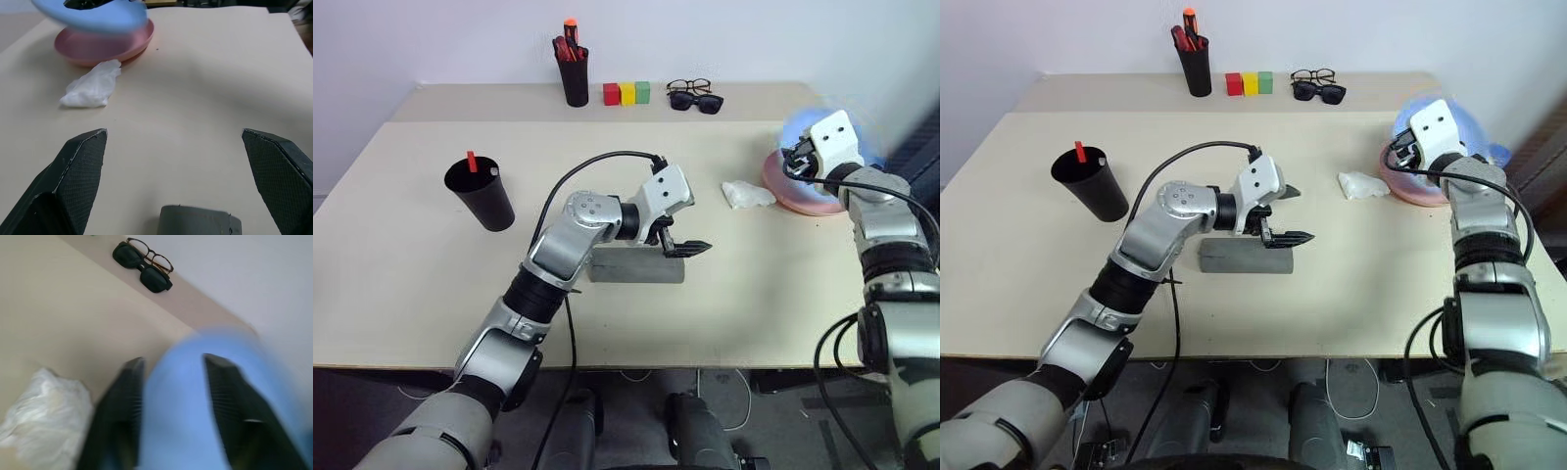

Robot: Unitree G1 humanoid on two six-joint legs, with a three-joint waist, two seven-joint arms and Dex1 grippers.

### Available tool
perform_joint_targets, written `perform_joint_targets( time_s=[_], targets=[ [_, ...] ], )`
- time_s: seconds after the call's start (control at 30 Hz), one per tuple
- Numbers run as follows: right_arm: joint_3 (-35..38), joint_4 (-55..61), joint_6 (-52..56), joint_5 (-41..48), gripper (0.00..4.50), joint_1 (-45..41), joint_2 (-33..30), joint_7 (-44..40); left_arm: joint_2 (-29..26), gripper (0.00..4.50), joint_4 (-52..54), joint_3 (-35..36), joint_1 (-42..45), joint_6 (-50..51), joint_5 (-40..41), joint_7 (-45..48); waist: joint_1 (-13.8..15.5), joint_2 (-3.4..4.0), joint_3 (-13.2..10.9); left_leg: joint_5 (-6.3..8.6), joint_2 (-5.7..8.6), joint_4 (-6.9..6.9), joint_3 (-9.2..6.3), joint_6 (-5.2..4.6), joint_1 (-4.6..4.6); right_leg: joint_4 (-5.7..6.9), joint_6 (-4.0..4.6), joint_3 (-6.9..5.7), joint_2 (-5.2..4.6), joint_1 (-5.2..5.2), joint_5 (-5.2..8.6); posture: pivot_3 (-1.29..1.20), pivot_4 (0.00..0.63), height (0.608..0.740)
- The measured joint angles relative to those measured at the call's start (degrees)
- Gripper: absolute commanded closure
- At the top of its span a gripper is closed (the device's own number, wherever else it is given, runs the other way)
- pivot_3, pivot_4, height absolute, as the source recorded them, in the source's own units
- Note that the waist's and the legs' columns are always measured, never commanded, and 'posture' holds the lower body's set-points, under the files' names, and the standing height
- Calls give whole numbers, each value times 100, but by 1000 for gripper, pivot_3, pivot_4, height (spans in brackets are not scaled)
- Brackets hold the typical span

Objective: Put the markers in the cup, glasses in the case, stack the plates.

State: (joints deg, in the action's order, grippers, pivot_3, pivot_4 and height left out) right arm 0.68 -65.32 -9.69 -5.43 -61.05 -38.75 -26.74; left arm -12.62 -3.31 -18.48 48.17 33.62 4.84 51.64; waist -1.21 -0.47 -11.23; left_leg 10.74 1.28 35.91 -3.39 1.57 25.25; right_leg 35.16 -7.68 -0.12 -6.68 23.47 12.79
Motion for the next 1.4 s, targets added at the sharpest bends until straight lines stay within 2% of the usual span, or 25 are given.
perform_joint_targets(
  time_s=[0.13,0.27,0.43,0.6,0.97,1.07,1.13,1.2,1.23,1.4],
  targets=[
    [127,-516,-186,144,1067,-124,349,-277,-235,0,403,139,-260,360,74,-205,-8,2,-1,-3,0,5,0,6,0,4,0,3,0,-1,-1,0,150,740],
    [406,-542,-80,534,1067,-106,689,-982,-425,0,746,223,-413,646,141,-400,-16,3,-1,-6,0,10,-3,9,-6,11,-1,4,4,-5,-1,0,150,740],
    [485,-549,99,680,1067,201,999,-1256,-585,0,1032,354,-587,942,214,-629,7,3,-2,-6,1,10,-3,11,-8,11,-1,4,4,-9,-1,0,150,740],
    [491,-609,190,671,1067,384,1174,-1111,-689,0,1327,417,-660,1109,338,-810,-10,4,-2,-7,1,7,-3,12,-10,12,-1,5,5,-8,-1,0,150,740],
    [552,-930,343,607,1067,398,1224,-85,-980,0,1746,475,-914,1411,588,-1071,-42,4,-2,-8,0,7,-3,14,-13,15,0,8,6,-8,-1,0,150,740],
    [609,-931,415,607,1835,398,1226,162,-1015,0,1781,477,-915,1476,611,-1123,-48,4,-2,-8,0,6,-3,13,-14,16,0,8,6,-9,-1,0,150,740],
    [644,-937,455,606,2789,398,1226,262,-1043,0,1824,477,-916,1496,652,-1162,-60,4,-2,-8,0,7,-3,13,-14,16,0,8,6,-9,-1,0,150,740],
    [657,-938,498,606,3950,398,1226,312,-1054,0,1875,477,-928,1506,690,-1198,-79,4,-2,-8,0,7,-3,13,-14,16,0,8,7,-9,-1,0,150,740],
    [660,-938,515,606,4354,399,1226,335,-1054,0,1911,477,-940,1510,709,-1214,-91,4,-2,-8,0,7,-4,13,-14,17,0,8,7,-9,-1,0,150,740],
    [692,-939,518,614,4436,400,1226,338,-1054,0,1921,475,-941,1573,737,-1277,-127,4,-2,-8,0,6,-3,13,-17,19,0,8,7,-10,-1,0,150,740]
  ],
)
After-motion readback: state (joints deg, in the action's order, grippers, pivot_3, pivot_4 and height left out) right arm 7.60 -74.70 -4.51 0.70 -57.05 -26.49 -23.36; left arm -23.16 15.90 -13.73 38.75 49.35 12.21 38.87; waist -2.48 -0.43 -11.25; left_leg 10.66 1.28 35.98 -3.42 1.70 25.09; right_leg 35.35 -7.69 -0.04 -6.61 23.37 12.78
